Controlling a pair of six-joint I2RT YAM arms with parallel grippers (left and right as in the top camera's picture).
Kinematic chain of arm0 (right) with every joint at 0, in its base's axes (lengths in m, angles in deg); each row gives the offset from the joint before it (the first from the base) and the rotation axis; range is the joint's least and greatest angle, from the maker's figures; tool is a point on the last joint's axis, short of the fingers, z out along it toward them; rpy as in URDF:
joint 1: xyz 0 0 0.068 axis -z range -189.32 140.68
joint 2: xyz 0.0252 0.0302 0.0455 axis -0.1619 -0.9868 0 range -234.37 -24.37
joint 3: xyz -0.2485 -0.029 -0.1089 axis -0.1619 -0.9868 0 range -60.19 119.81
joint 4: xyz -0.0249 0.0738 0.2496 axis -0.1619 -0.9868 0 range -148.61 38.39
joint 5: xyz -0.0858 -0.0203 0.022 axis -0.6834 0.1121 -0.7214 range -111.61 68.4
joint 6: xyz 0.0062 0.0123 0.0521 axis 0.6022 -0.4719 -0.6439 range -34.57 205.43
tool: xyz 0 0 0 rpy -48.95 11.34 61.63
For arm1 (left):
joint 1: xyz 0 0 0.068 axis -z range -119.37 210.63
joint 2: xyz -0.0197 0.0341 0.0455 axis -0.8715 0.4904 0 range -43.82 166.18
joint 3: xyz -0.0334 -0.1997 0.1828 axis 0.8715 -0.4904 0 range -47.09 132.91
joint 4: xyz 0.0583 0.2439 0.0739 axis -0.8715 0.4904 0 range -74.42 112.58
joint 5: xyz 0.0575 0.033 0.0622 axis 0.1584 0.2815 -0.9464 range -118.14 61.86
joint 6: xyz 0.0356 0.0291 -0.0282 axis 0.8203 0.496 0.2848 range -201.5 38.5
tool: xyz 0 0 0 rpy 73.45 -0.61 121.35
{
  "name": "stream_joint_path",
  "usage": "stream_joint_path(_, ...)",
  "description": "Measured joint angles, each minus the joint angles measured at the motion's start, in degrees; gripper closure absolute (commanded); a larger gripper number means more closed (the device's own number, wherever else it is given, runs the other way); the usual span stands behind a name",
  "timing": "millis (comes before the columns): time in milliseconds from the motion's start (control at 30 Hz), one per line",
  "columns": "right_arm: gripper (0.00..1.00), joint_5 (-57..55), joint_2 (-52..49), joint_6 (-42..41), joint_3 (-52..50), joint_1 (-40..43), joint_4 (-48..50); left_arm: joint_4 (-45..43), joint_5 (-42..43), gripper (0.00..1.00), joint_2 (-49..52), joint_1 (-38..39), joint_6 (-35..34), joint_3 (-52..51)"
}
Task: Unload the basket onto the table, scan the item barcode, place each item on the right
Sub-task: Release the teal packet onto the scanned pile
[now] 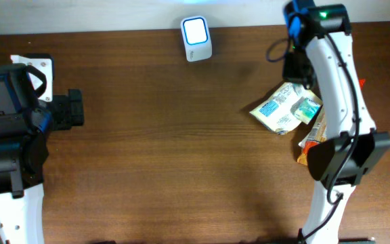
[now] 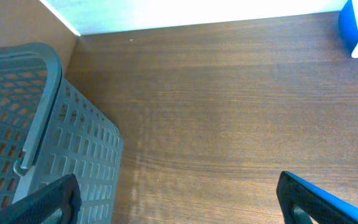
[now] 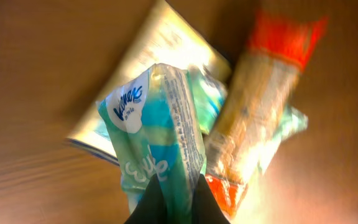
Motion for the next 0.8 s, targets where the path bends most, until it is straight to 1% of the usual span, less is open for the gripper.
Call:
stream_joint_path(33, 0.85, 0.2, -0.63, -2.29, -4.96, 3.41, 0.11, 0.02, 0.0, 0.01, 0.0, 0.0, 0.0, 0.0)
stream_joint_path(67, 0.75, 0.28, -0.46, -2.99, -7.87, 4.28, 1.42, 0.04, 0.0, 0.01, 0.0, 0.0, 0.0, 0.0)
stream_joint_path(167, 0.57, 1.16, -0.83, -3.61, -16.17, 5.7, 1.38, 0.04, 0.02, 0.01, 0.0, 0.0, 0.0, 0.0)
stream_joint_path(200, 0.46, 1.66, -0.87, -3.04, -16.55, 5.68, 1.4, 0.02, 0.0, 0.01, 0.0, 0.0, 0.0, 0.0)
stream_joint_path(233, 0.45, 2.89, -0.87, -1.75, -16.55, 5.62, 1.4, 0.02, 0.02, 0.01, 0.0, 0.0, 0.0, 0.0)
stream_joint_path(267, 0.4, 4.17, -0.79, -0.11, -16.44, 5.51, 1.18, 0.02, 0.02, 0.01, 0.0, 0.0, 0.0, 0.0)
stream_joint_path(300, 0.3, 6.08, -0.79, 1.7, -15.76, 5.25, 0.76, 0.02, 0.02, 0.01, 0.0, 0.0, 0.0, 0.0)
stream_joint_path(333, 0.25, 8.63, -0.59, 4.2, -14.05, 4.7, 0.31, 0.04, 0.0, 0.01, 0.0, 0.0, 0.0, 0.0)
stream_joint_path(367, 0.24, 10.34, -0.17, 5.81, -12.98, 4.22, 0.11, 0.02, 0.02, 0.01, 0.0, 0.0, 0.0, 0.0)
stream_joint_path(400, 0.16, 13.73, 1.4, 8.81, -10.23, 3.02, -0.11, 0.02, 0.0, 0.01, 0.0, 0.0, 0.0, 0.0)
stream_joint_path(433, 0.0, 15.63, 3.13, 10.29, -8.31, 1.95, 0.0, 0.02, 0.0, 0.01, 0.0, 0.0, 0.0, 0.0)
stream_joint_path(500, 0.01, 18.27, 7.98, 11.93, -4.81, -0.68, 0.07, 0.02, 0.02, 0.01, 0.0, 0.0, 0.0, 0.0)
stream_joint_path(533, 0.01, 20.28, 14.32, 13.22, -1.36, -3.72, 0.04, 0.02, 0.02, 0.01, 0.0, 0.0, 0.0, 0.0)
stream_joint_path(667, 0.01, 21.92, 28.87, 13.88, 1.29, -11.28, 0.0, 0.04, 0.02, 0.01, 0.0, 0.0, 0.0, 0.0)
stream_joint_path(800, 0.01, 20.17, 30.91, 14.1, 1.25, -11.5, 0.0, 0.02, 0.0, 0.01, 0.0, 0.0, 0.0, 0.0)
